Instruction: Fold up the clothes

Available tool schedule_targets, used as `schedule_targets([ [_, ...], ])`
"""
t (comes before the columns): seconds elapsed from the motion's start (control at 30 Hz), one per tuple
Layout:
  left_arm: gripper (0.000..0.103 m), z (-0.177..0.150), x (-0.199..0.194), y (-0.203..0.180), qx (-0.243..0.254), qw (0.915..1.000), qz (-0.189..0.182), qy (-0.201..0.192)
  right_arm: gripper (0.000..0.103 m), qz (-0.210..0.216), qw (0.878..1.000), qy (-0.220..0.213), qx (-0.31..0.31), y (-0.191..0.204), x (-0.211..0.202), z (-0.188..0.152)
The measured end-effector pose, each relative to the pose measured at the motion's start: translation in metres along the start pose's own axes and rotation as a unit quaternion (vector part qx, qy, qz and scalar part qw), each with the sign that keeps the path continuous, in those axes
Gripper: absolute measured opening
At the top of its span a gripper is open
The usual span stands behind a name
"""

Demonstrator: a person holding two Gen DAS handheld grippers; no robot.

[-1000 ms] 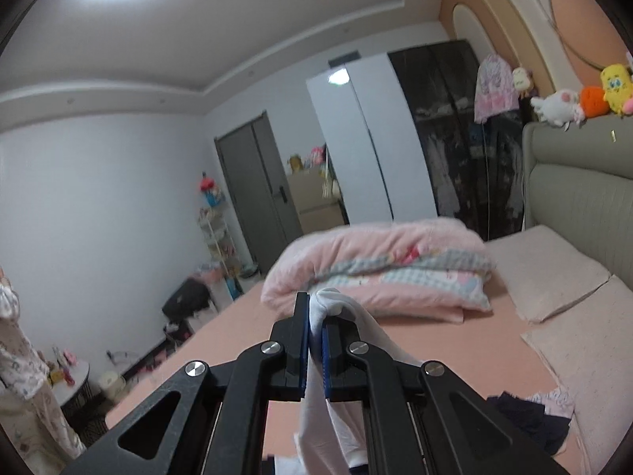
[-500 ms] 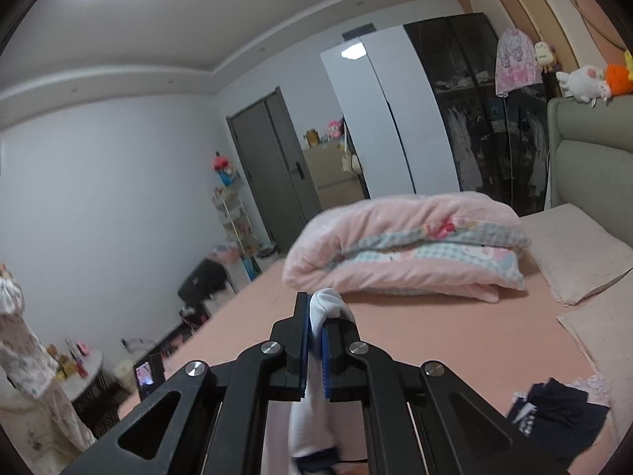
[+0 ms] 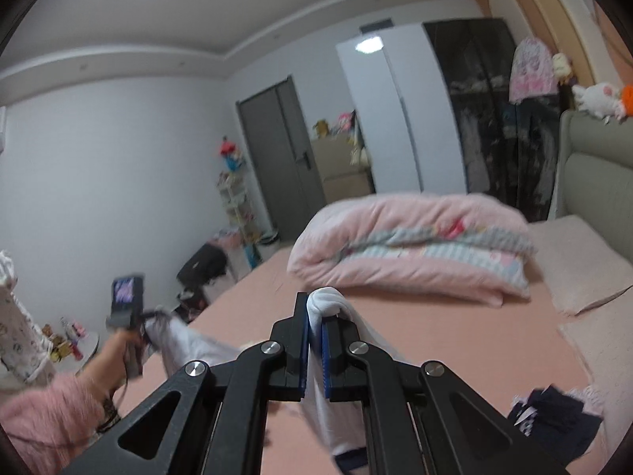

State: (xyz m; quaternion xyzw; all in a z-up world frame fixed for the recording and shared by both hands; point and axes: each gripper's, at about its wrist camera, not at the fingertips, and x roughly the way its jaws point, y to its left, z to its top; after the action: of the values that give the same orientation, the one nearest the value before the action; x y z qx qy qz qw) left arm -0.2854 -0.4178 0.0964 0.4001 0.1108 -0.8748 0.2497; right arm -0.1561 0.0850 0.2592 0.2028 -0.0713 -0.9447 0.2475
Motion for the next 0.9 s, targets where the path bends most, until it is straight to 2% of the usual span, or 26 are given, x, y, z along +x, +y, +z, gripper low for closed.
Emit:
schedule_targets([
  [0.03,0.03,-0.013,0.007,0.001,-0.016,0.999,-0.034,0.022,0.003,0.002,1.0,0.009,-0.006,0.005,0.007,-0.006],
  [0.07,0.044,-0.029,0.007,0.002,-0.031,0.9965,-0.073,0.027,0.003,0.007,1.0,0.017,-0.008,0.008,0.012,-0.012],
  [0.1,0.072,-0.044,0.006,0.002,-0.045,0.9924,-0.111,0.029,0.003,0.011,1.0,0.021,-0.006,0.009,0.017,-0.017],
  [0.13,0.077,-0.063,0.002,-0.002,-0.048,0.9908,-0.124,0.023,0.003,0.012,1.0,0.023,-0.002,0.008,0.019,-0.02],
  [0.17,0.077,-0.082,-0.003,-0.007,-0.05,0.9897,-0.133,0.016,0.003,0.014,1.0,0.025,0.001,0.006,0.021,-0.022],
  [0.23,0.076,-0.121,-0.025,-0.028,-0.022,0.9807,-0.194,0.007,0.003,0.019,0.999,0.024,0.012,-0.001,0.021,-0.021],
  [0.27,0.076,-0.139,-0.036,-0.047,0.009,0.9731,-0.23,0.017,0.003,0.024,0.999,0.018,0.014,-0.004,0.017,-0.017],
  [0.3,0.076,-0.157,-0.048,-0.066,0.043,0.9629,-0.265,0.03,0.003,0.029,0.999,0.01,0.013,-0.006,0.013,-0.013],
  [0.33,0.076,-0.177,-0.059,-0.088,0.064,0.9489,-0.306,0.046,0.003,0.041,0.999,0.006,0.013,-0.007,0.009,-0.009],
  [0.4,0.076,-0.217,-0.081,-0.132,0.103,0.9133,-0.386,0.079,0.003,0.069,0.997,-0.004,0.018,-0.008,0.0,0.002],
  [0.47,0.076,-0.251,-0.102,-0.163,0.101,0.8782,-0.455,0.107,0.003,0.088,0.995,-0.018,0.031,-0.012,-0.011,0.014],
  [0.5,0.076,-0.264,-0.113,-0.177,0.095,0.8603,-0.488,0.114,0.003,0.085,0.996,-0.025,0.031,-0.014,-0.017,0.018],
  [0.53,0.076,-0.27,-0.123,-0.181,0.083,0.8567,-0.498,0.105,0.003,0.073,0.997,-0.024,0.024,-0.014,-0.021,0.017],
  [0.67,0.076,-0.29,-0.16,-0.19,0.034,0.8488,-0.525,0.055,0.003,0.033,0.999,0.0,0.008,-0.017,-0.028,-0.001],
  [0.73,0.076,-0.293,-0.173,-0.199,0.041,0.8698,-0.491,0.02,0.003,0.035,0.999,0.016,0.026,-0.023,-0.029,-0.017],
  [0.77,0.076,-0.295,-0.174,-0.207,0.053,0.8823,-0.467,0.018,0.003,0.038,0.998,0.021,0.035,-0.025,-0.03,-0.022],
  [0.8,0.071,-0.3,-0.173,-0.218,0.075,0.8954,-0.438,0.022,0.003,0.046,0.998,0.023,0.043,-0.025,-0.032,-0.028],
  [0.83,0.053,-0.305,-0.17,-0.225,0.091,0.9084,-0.407,0.029,0.003,0.048,0.998,0.019,0.047,-0.027,-0.037,-0.032],
  [0.9,0.04,-0.317,-0.157,-0.234,0.11,0.9289,-0.35,0.05,0.003,0.046,0.998,0.004,0.052,-0.03,-0.049,-0.037],
])
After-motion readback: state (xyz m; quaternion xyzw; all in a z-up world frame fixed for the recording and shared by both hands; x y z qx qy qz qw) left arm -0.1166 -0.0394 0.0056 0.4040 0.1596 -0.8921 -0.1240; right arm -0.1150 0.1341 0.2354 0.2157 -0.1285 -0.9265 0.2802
